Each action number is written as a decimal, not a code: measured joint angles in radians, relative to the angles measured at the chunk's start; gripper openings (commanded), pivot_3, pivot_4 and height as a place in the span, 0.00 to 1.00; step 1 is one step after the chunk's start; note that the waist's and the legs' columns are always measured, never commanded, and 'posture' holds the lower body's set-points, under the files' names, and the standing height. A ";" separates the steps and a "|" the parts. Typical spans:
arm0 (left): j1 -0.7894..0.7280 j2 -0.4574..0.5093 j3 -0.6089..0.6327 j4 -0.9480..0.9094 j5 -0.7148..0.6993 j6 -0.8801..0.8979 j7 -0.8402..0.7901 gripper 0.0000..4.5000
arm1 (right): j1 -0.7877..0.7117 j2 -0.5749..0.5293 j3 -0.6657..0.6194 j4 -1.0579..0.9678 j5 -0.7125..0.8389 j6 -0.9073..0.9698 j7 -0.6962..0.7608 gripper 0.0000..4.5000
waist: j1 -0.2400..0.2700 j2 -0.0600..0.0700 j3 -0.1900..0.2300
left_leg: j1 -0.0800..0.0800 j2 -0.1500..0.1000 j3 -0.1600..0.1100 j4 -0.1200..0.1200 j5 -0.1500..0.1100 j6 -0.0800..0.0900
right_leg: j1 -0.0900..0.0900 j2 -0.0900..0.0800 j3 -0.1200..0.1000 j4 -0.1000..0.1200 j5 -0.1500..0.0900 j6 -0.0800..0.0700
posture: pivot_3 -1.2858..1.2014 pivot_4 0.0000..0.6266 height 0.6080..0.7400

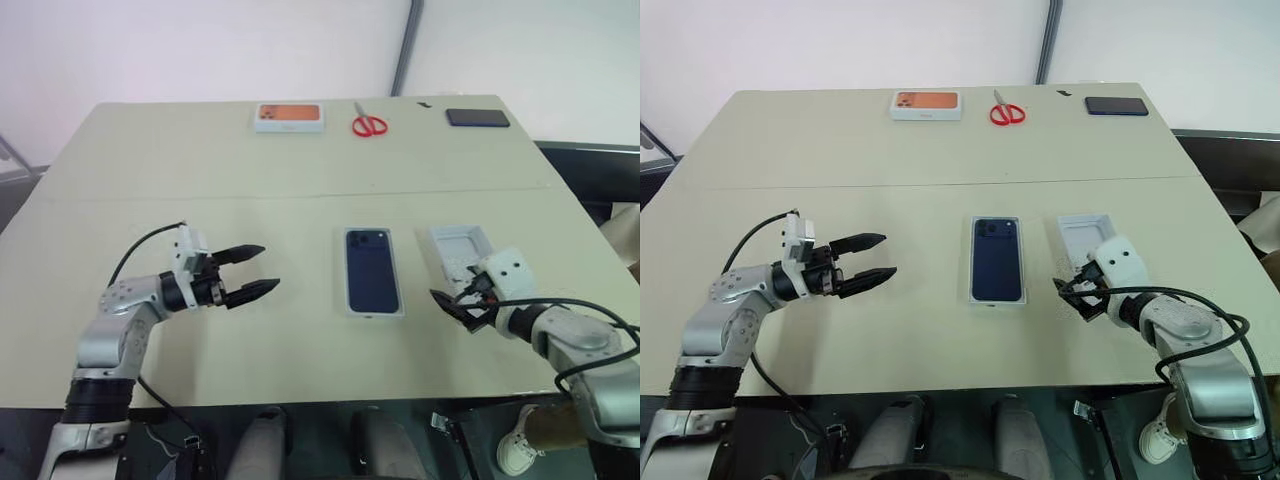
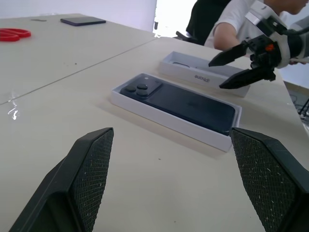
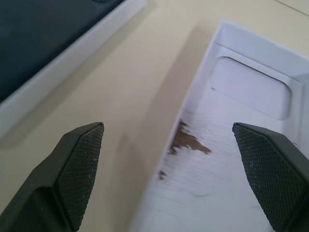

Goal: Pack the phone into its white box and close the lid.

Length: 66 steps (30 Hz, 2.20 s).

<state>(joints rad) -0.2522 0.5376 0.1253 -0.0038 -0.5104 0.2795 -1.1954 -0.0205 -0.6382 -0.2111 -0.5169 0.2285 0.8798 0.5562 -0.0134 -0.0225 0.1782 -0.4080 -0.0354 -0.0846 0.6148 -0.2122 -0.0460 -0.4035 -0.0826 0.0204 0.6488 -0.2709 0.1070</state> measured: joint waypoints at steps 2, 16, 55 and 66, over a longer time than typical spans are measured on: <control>0.003 0.004 -0.003 0.000 0.000 -0.009 -0.007 0.90 | -0.037 0.000 0.000 0.000 0.022 0.064 -0.013 0.99 | 0.001 0.000 0.000 | 0.000 0.000 0.000 0.000 0.000 0.000 | 0.000 0.000 0.000 0.000 0.000 0.000 | 0.52 0.24 1.00; 0.024 -0.017 -0.053 -0.011 0.006 -0.054 0.021 0.90 | -0.192 -0.047 0.104 0.015 0.068 0.342 -0.072 0.68 | 0.001 0.000 0.000 | 0.000 0.000 0.000 0.000 0.000 0.001 | 0.000 0.000 0.000 0.000 0.000 0.000 | 0.52 0.24 1.00; -0.076 -0.066 -0.052 0.062 0.019 -0.020 0.237 0.90 | -0.556 0.689 -0.335 0.166 0.588 0.648 -0.203 0.01 | -0.008 0.001 0.000 | 0.000 0.000 -0.001 -0.001 0.000 0.001 | -0.003 0.002 0.000 0.003 0.000 0.000 | 0.52 0.24 1.00; -0.066 -0.080 -0.031 0.021 -0.003 0.013 0.275 0.90 | -0.568 0.772 -0.358 0.199 0.700 0.712 -0.324 0.01 | -0.006 0.002 0.001 | 0.000 0.000 -0.001 -0.001 0.000 0.001 | -0.003 0.001 0.000 0.003 0.000 0.000 | 0.52 0.24 1.00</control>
<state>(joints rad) -0.3185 0.4576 0.0948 0.0171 -0.5136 0.2925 -0.9204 -0.5882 0.1334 -0.5691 -0.3181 0.9288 1.5916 0.2325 -0.0193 -0.0210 0.1788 -0.4083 -0.0359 -0.0853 0.6134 -0.2126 -0.0450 -0.4069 -0.0814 0.0207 0.6522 -0.2707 0.1071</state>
